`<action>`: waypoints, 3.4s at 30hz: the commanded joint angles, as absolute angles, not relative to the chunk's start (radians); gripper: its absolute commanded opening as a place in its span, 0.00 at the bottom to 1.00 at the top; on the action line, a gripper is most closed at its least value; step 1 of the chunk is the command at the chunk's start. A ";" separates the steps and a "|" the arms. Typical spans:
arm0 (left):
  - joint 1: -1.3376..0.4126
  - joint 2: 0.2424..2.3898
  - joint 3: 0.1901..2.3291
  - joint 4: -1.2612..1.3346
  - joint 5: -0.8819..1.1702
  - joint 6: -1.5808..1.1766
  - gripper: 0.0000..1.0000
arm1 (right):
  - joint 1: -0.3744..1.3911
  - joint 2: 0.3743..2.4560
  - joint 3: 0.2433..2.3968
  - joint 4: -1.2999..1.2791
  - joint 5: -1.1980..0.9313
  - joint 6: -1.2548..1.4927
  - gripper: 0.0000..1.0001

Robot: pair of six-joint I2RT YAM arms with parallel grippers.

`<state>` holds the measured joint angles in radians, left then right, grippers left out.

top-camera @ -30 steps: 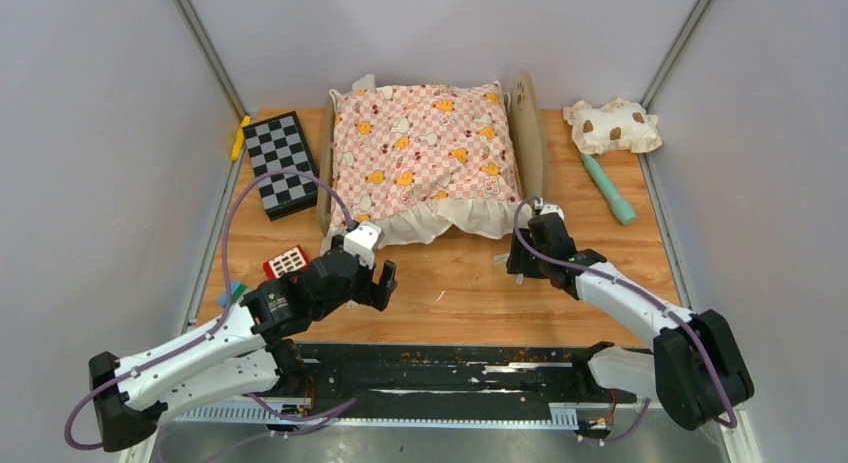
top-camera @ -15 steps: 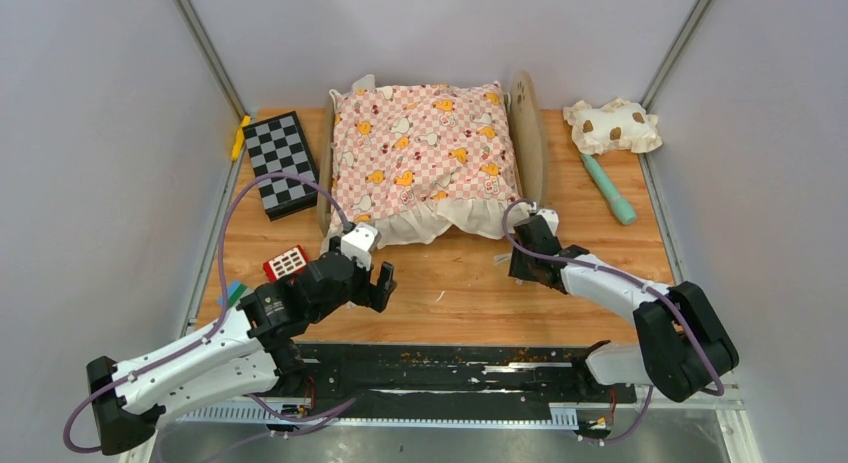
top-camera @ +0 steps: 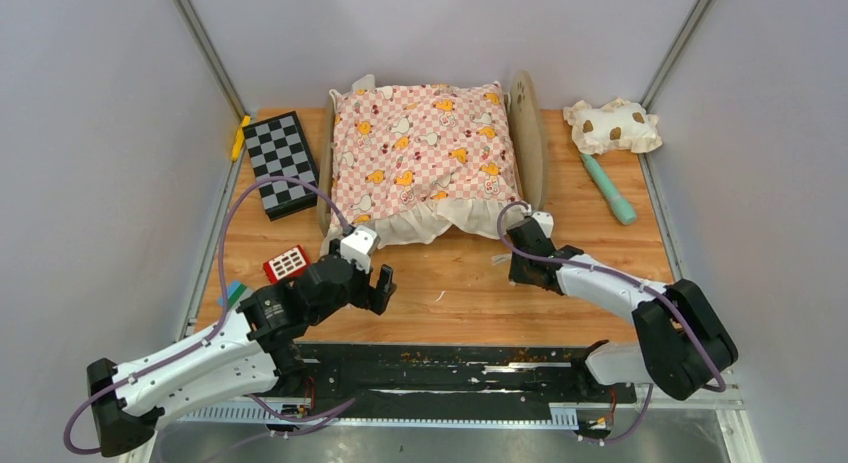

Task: Set up the pet bed
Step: Tie the ropes to the bed frame.

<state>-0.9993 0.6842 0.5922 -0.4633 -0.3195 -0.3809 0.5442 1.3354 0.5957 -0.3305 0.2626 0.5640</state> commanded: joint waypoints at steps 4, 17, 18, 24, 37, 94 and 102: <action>-1.001 0.670 0.577 -0.407 -0.306 -0.396 0.94 | 0.553 1.251 0.588 -0.437 0.265 0.586 0.00; -1.001 0.740 0.615 -0.283 -0.302 -0.308 0.94 | 0.545 1.070 0.599 -0.557 0.254 0.575 0.00; -1.001 0.749 0.612 -0.250 -0.303 -0.294 0.94 | 0.544 1.065 0.600 -0.563 0.255 0.572 0.00; -1.001 0.824 0.591 -0.045 -0.295 -0.201 0.94 | 0.505 1.030 0.599 -0.576 0.236 0.537 0.00; -1.002 0.920 0.586 0.023 -0.249 -0.184 0.95 | 0.483 1.103 0.652 -0.534 0.194 0.485 0.46; -1.002 1.009 0.584 0.252 -0.177 -0.034 0.96 | 0.421 1.185 0.684 -0.423 0.140 0.465 0.00; -1.021 1.211 0.582 0.565 -0.019 0.208 0.93 | 0.338 1.156 0.689 -0.438 0.022 0.443 0.00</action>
<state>-1.0012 1.1484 0.5652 0.3046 -0.1181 0.0322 0.3775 1.1839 0.6498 -0.4259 0.1055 0.4679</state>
